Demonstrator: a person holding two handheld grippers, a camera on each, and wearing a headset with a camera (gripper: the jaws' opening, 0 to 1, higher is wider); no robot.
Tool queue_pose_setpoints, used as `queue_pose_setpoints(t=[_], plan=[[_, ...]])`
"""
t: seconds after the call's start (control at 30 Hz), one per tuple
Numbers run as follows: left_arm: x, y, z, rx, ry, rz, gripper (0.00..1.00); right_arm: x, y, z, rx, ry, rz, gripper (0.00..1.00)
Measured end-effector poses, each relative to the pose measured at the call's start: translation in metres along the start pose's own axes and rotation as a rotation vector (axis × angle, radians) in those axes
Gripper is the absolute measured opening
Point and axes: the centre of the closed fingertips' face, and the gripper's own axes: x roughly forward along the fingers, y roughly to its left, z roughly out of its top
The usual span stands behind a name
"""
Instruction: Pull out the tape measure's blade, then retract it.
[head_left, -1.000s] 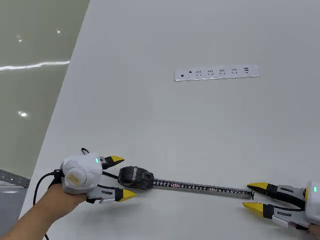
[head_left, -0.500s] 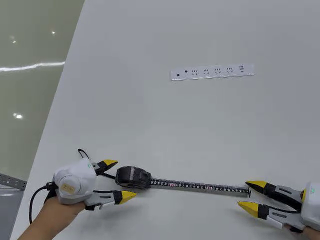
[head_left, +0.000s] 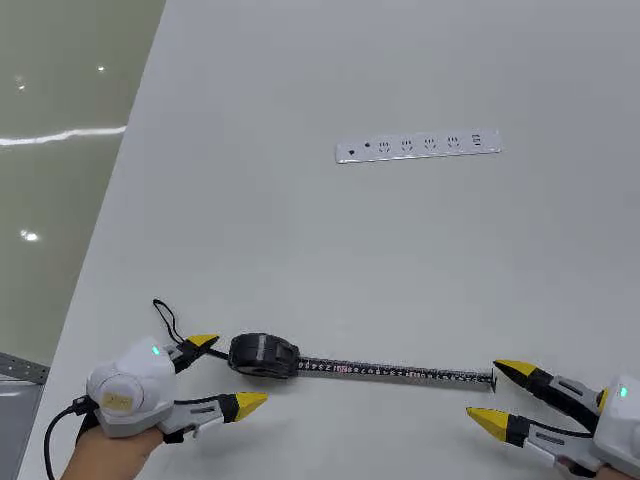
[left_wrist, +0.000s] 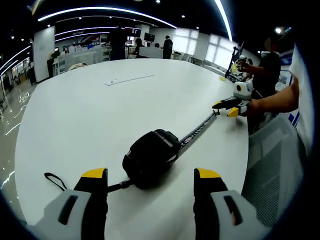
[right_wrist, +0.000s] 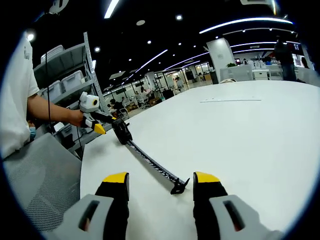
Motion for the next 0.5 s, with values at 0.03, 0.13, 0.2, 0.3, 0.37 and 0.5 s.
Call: queue_pose_setpoints(t=[0.03,0.13,0.2,0.3,0.37,0.5], plan=[[-0.002,0.001,0.002,-0.018,-0.019,0.009,0.68,-0.001,0.002,0.0,-0.002,-0.001,-0.005,0.51],[-0.006,0.003,0.003,-0.042,-0.04,0.027,0.69,-0.004,0.003,-0.001,-0.002,-0.004,-0.019,0.53],[-0.008,0.001,0.003,-0.048,-0.047,0.034,0.69,-0.007,0.005,0.0,-0.003,-0.004,-0.029,0.54],[-0.012,-0.002,0.003,-0.061,-0.057,0.048,0.7,-0.01,0.008,0.004,-0.006,-0.015,-0.045,0.56],[-0.015,-0.002,0.001,-0.069,-0.064,0.06,0.7,-0.011,0.01,0.006,-0.013,-0.018,-0.056,0.56],[-0.021,-0.004,-0.002,-0.093,-0.071,0.078,0.71,-0.014,0.013,0.006,-0.018,-0.019,-0.073,0.58]])
